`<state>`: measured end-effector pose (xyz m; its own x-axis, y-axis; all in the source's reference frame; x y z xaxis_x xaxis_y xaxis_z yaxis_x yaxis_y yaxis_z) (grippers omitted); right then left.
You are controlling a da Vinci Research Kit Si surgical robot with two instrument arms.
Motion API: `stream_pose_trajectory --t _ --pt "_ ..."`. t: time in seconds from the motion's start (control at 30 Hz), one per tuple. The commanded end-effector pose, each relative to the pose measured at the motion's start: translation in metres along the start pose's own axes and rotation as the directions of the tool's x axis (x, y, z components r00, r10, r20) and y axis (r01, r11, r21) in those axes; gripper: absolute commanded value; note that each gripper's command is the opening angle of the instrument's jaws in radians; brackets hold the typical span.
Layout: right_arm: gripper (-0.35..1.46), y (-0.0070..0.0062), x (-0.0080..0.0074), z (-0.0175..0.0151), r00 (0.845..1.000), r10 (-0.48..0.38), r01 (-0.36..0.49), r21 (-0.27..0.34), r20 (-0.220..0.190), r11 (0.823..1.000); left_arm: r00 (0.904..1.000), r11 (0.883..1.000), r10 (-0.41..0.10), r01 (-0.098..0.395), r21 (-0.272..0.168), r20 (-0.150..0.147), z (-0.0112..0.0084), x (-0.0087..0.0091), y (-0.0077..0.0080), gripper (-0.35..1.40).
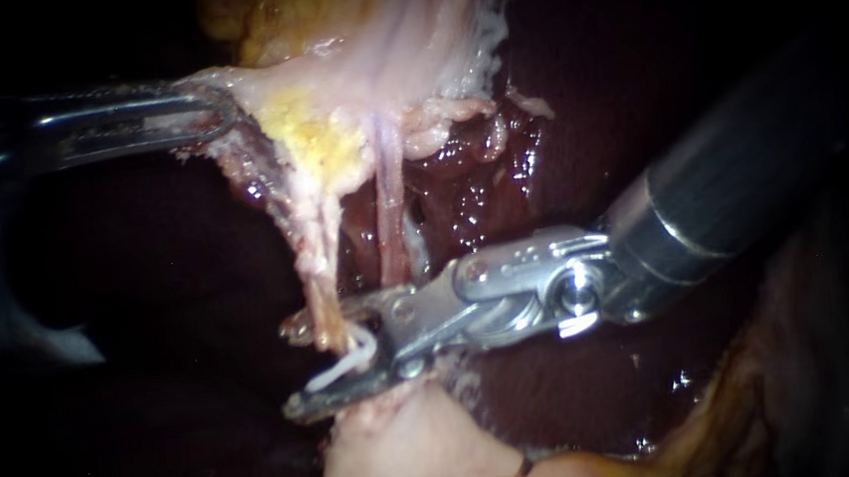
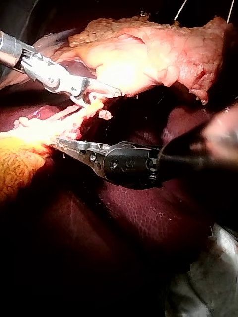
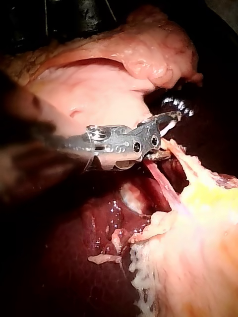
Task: Clipping first clip left tube
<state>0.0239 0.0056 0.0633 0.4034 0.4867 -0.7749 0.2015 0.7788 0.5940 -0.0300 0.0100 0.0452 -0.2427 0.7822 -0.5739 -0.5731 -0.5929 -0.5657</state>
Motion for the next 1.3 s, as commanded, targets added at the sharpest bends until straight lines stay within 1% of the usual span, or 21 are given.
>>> stream_pose_trajectory --t 0.03,0.27,0.33,0.47,0.63,0.8,0.93,1.03,1.13,1.3 --pt "0.41 0.0000 0.0000 0.0000 1.000 -0.002 0.002 0.000 0.000 1.000 1.0000 1.000 0.000 0.000 0.000 0.000 0.0000 0.0000 0.0000 -0.35" --pt "0.40 0.0000 -0.0004 0.0002 1.000 0.007 -0.007 0.000 -0.001 1.000 1.0000 1.000 0.000 0.000 0.000 0.000 0.0000 0.0000 0.0000 -0.35" --pt "0.39 -0.0001 -0.0006 0.0004 1.000 0.006 -0.006 0.000 0.008 1.000 1.0000 1.000 0.000 0.000 0.000 0.000 0.0000 0.0000 0.0000 -0.35" --pt "0.39 -0.0004 -0.0011 0.0007 0.999 0.002 -0.002 0.001 0.035 1.000 1.0000 1.000 0.000 0.000 0.000 0.000 0.0000 0.0000 0.0000 -0.35" --pt "0.39 -0.0009 -0.0011 0.0009 0.999 0.006 -0.006 0.004 0.035 1.000 1.0000 1.000 0.000 0.000 0.000 0.000 0.0001 0.0000 -0.0001 -0.35" --pt "0.39 -0.0017 -0.0009 0.0009 0.999 0.007 -0.009 0.039 0.037 0.999 1.0000 1.000 0.000 0.000 0.000 0.000 0.0001 0.0000 -0.0002 -0.35" --pt "0.38 -0.0028 -0.0004 0.0008 0.999 0.013 -0.016 0.085 0.036 0.996 1.0000 1.000 0.000 0.000 0.000 0.001 0.0000 0.0000 -0.0003 -0.35" --pt "0.38 -0.0036 0.0003 0.0009 0.999 0.014 -0.018 0.119 0.033 0.993 1.0000 1.000 0.000 0.000 0.000 0.001 0.0000 0.0000 -0.0003 -0.35" --pt "0.38 -0.0042 0.0009 0.0011 1.000 0.017 -0.020 0.129 0.022 0.991 1.0000 1.000 0.000 0.000 -0.001 0.001 0.0001 0.0000 -0.0004 -0.35" --pt "0.38 -0.0048 0.0014 0.0015 1.000 0.021 -0.023 0.136 0.021 0.990 1.0000 1.000 0.000 0.000 -0.001 0.001 0.0001 -0.0001 -0.0005 -0.35"
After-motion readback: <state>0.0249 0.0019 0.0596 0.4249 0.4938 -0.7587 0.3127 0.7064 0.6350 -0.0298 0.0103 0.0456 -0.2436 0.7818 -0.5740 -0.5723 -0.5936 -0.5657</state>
